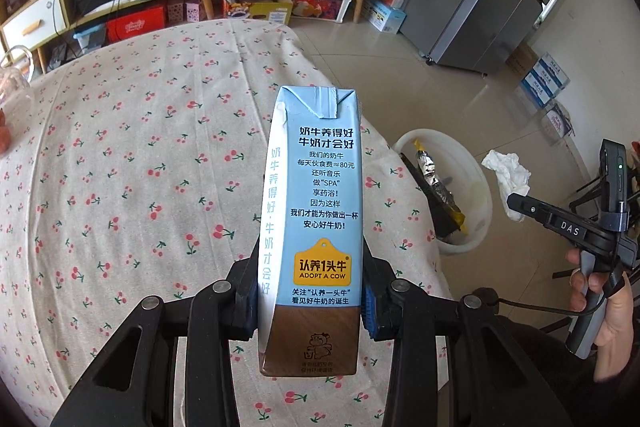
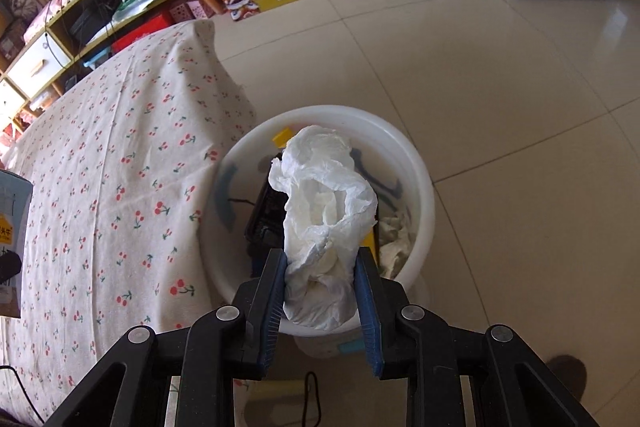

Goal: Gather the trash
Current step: 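Carry the carton and tissue over the white bin and open both tools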

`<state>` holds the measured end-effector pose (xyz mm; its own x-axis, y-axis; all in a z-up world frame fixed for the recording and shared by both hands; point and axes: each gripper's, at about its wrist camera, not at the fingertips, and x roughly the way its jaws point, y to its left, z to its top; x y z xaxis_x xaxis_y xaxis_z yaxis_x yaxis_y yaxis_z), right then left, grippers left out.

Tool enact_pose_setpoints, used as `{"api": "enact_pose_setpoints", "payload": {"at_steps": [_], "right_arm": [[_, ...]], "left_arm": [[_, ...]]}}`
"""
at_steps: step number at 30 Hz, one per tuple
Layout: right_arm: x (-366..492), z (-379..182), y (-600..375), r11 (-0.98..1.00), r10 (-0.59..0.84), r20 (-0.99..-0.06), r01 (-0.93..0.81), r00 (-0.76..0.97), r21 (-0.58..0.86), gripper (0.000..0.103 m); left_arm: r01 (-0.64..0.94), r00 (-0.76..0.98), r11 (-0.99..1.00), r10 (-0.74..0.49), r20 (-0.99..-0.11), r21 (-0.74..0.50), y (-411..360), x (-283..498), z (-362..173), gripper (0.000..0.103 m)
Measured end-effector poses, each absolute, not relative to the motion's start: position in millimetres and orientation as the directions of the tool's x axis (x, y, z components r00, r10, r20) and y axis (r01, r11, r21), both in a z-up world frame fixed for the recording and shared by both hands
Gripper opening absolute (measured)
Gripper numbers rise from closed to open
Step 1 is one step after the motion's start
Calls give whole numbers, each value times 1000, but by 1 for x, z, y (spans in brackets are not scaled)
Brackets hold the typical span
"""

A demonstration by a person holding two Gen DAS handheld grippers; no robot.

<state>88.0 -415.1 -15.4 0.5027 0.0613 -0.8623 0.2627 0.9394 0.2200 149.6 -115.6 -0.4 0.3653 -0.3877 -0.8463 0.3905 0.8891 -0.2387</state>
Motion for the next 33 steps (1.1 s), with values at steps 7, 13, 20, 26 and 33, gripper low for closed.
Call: {"api": "enact_pose_setpoints", "payload": {"at_steps": [7, 13, 20, 26, 33], "right_arm": [[98, -24, -425, 929, 62, -864, 287, 499, 233, 34], [97, -25, -433, 922, 64, -854, 297, 517, 249, 68], [70, -16, -441, 912, 78, -846, 306, 527, 275, 69], [39, -7, -453, 921, 27, -846, 315, 533, 228, 69], [10, -4, -467, 928, -23, -849, 327, 528, 179, 70]], "left_arm": [[427, 339, 866, -419, -842, -260, -149, 150, -5, 40], [497, 303, 820, -471, -829, -284, -179, 147, -7, 40], [581, 293, 783, -454, -841, -220, -220, 150, -15, 40], [631, 273, 753, -443, -854, -189, -256, 150, -21, 40], [646, 256, 743, -426, -868, -174, -291, 154, -33, 40]]}}
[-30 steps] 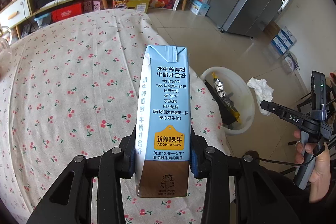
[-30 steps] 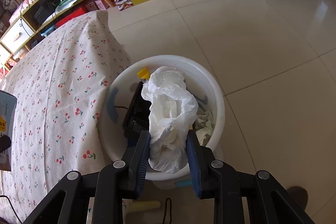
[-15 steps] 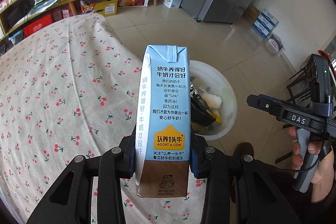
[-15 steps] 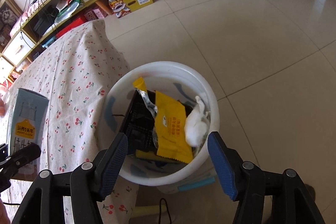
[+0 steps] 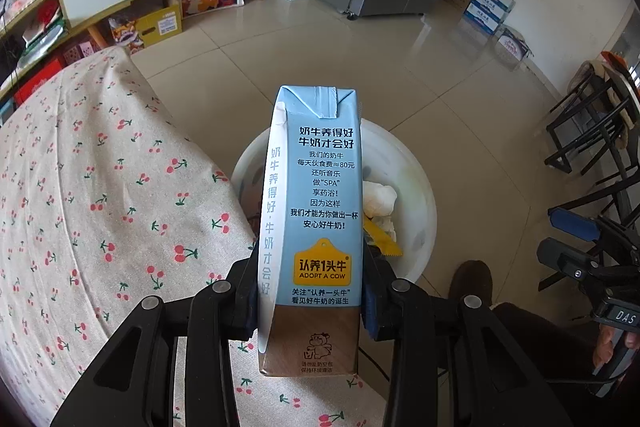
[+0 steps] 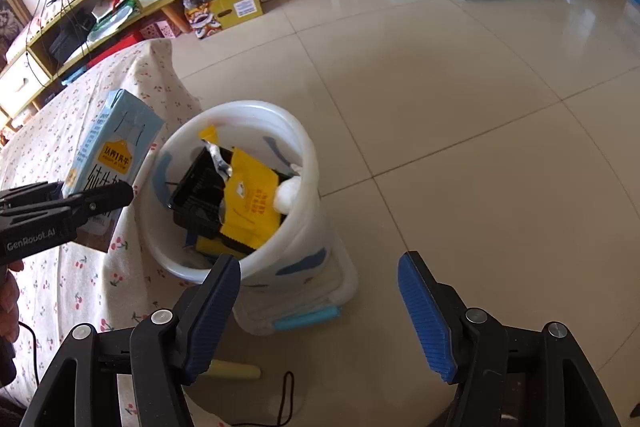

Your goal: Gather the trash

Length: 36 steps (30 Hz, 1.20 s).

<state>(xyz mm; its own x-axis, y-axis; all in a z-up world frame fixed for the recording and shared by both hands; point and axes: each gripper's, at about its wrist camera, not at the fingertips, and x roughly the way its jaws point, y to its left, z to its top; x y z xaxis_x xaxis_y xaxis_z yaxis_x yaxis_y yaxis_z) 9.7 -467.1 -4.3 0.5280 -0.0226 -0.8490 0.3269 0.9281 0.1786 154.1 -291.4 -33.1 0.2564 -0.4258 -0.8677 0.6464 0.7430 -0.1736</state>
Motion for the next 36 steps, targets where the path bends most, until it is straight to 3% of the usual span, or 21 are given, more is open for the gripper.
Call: {"api": "enact_pose_setpoints", "payload": {"at_steps": [5, 7, 8, 9, 23, 36], "right_arm": [[-3, -4, -480, 925, -57, -851, 349, 523, 152, 70], [-8, -4, -484, 921, -55, -849, 356, 525, 160, 70], [-10, -3, -486, 919, -55, -848, 360, 527, 163, 70], [-11, -2, -487, 917, -57, -847, 364, 529, 166, 70], [-14, 13, -472, 921, -51, -814, 344, 578, 186, 72], [-12, 31, -395, 974, -16, -764, 182, 644, 133, 78]], "left_arm": [[660, 268, 729, -456, -849, -183, -304, 158, -38, 42], [647, 270, 742, -439, -857, -176, -306, 161, -41, 73], [626, 284, 762, -422, -861, -166, -305, 163, -43, 93], [618, 296, 767, -428, -854, -170, -302, 163, -41, 95], [571, 396, 817, -355, -847, -75, -242, 129, -15, 102], [381, 546, 925, -230, -806, -6, -144, 68, 21, 102]]}}
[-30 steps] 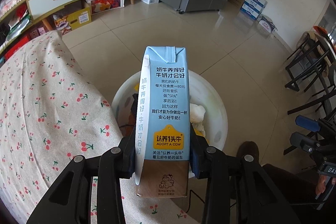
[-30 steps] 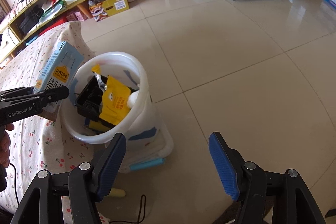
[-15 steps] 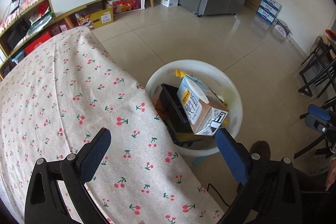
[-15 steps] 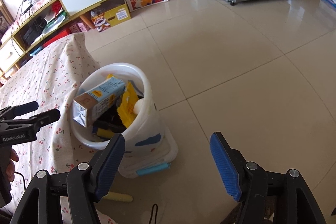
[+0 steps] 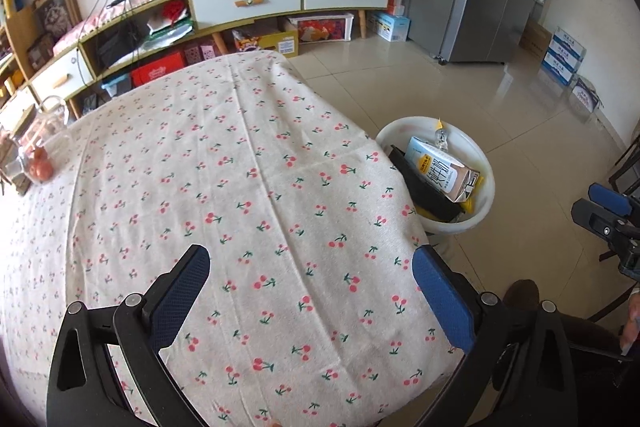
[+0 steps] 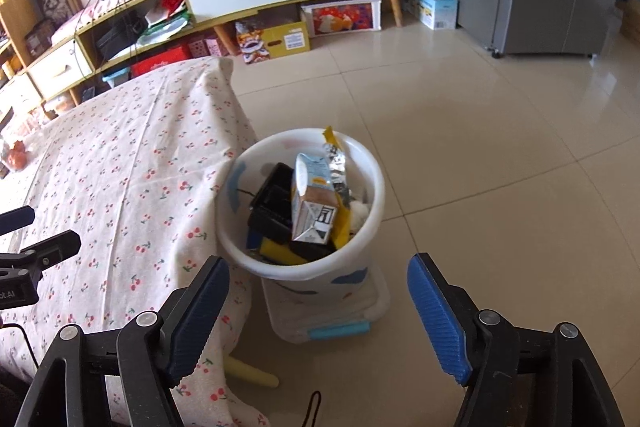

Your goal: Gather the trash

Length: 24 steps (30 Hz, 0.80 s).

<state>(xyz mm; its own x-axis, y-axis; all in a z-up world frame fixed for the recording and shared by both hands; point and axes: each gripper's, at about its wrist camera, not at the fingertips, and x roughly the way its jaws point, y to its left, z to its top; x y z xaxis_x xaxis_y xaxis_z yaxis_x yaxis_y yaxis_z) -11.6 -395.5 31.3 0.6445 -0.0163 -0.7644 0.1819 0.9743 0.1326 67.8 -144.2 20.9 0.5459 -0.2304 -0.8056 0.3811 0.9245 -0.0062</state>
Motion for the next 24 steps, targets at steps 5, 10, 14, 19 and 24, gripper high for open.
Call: {"api": "enact_pose_setpoints", "payload": {"at_steps": [5, 10, 14, 19, 24], "right_arm": [[-16, 29, -357, 992, 11, -756, 87, 654, 90, 79], [-26, 26, -329, 997, 39, -742, 20, 669, 70, 82], [-33, 21, -316, 998, 37, -734, 6, 678, 55, 84], [-36, 16, -307, 999, 23, -728, 7, 685, 38, 86], [-34, 13, -305, 1000, 13, -727, 12, 687, 29, 87]], "left_arm": [[288, 611, 958, -180, -771, 4, -113, 46, 28, 102], [243, 631, 970, -142, -763, 21, -93, 25, 22, 102], [228, 638, 974, -139, -757, 13, -82, 14, 18, 102], [187, 657, 982, -115, -745, 14, -70, 6, 15, 102], [176, 650, 984, -127, -749, -15, -63, 3, 14, 103]]}}
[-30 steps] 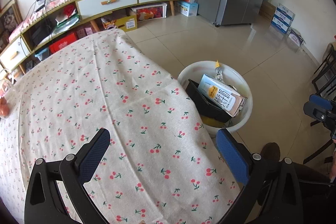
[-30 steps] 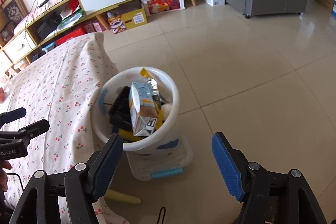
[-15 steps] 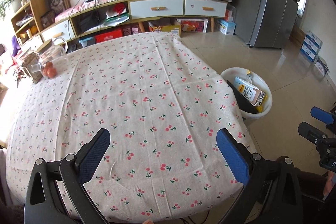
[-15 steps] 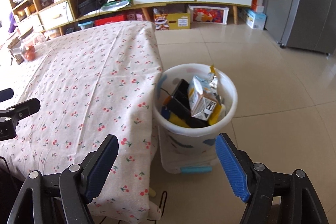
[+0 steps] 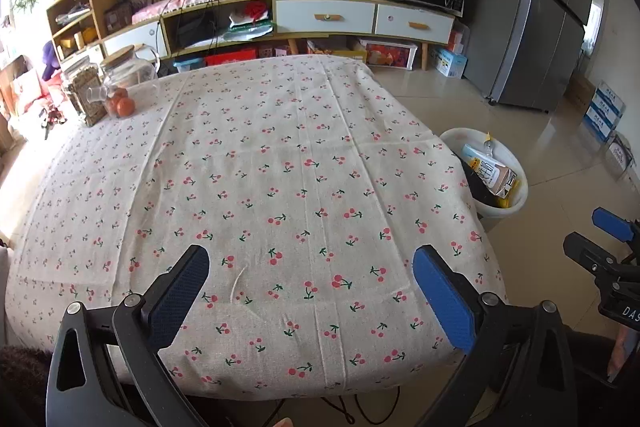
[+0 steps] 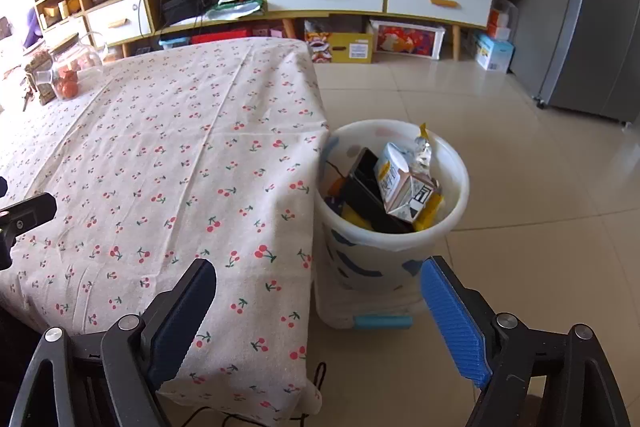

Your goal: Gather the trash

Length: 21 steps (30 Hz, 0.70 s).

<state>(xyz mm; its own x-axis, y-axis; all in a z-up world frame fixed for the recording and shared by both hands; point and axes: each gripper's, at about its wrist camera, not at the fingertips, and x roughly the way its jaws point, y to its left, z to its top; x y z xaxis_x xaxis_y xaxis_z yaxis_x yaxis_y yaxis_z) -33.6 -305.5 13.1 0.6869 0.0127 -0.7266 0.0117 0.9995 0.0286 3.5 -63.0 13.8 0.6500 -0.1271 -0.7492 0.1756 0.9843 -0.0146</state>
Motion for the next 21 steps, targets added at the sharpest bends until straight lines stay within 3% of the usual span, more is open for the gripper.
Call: {"api": "enact_pose_setpoints", "payload": {"at_steps": [21], "right_arm": [[-32, 14, -300, 999, 19, -718, 6, 695, 33, 87]], "left_arm": [[169, 655, 985, -145, -742, -44, -59, 3, 22, 103]]}}
